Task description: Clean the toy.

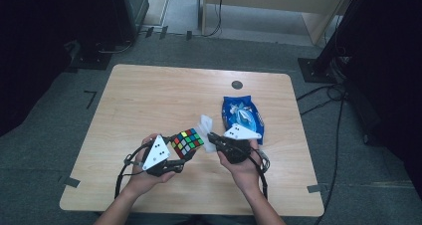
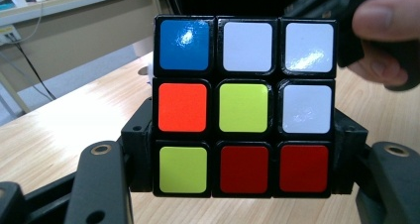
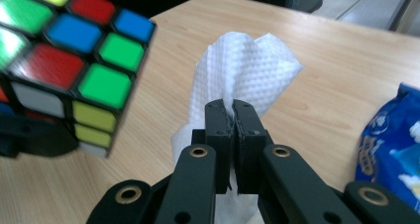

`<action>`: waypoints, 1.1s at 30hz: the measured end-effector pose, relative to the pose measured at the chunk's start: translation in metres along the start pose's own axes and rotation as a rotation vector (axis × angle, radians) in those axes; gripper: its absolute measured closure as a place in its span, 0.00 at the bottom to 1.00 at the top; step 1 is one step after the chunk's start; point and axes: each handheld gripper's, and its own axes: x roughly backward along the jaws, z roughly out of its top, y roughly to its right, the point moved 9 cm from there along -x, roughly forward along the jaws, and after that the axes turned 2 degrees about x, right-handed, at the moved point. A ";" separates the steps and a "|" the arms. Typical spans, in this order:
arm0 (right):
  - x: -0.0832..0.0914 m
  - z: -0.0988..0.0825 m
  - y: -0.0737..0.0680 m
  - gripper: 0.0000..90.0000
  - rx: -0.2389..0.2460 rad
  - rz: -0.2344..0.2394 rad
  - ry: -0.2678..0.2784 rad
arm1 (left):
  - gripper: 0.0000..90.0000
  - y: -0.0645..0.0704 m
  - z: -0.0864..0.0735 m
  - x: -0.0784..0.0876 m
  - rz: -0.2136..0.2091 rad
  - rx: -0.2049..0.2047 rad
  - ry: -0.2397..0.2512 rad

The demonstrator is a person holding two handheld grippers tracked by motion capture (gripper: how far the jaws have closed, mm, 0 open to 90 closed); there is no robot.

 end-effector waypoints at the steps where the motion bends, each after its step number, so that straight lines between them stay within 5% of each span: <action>1: -0.002 -0.002 0.001 0.98 -0.006 0.004 -0.011 | 0.38 -0.001 0.000 0.000 0.003 0.000 -0.001; 4: -0.005 -0.006 0.003 0.95 -0.022 0.006 -0.021 | 0.38 -0.004 -0.001 0.001 0.010 0.006 -0.003; 11: -0.001 0.005 0.003 0.62 -0.110 0.029 0.030 | 0.38 -0.009 -0.005 0.000 0.022 0.018 -0.015; 20: 0.015 0.029 -0.021 0.47 -0.196 0.130 0.094 | 0.38 -0.008 -0.009 -0.002 0.027 0.014 -0.029; 26: 0.013 0.033 -0.046 0.35 -0.215 0.218 0.059 | 0.38 -0.004 -0.011 -0.006 0.028 0.010 -0.037; 30: 0.005 0.026 -0.047 0.28 -0.262 0.204 0.009 | 0.38 0.001 -0.011 -0.008 0.029 -0.015 -0.041; 33: 0.001 0.022 -0.047 0.30 -0.319 0.240 -0.003 | 0.38 0.005 -0.010 -0.009 0.032 -0.033 -0.039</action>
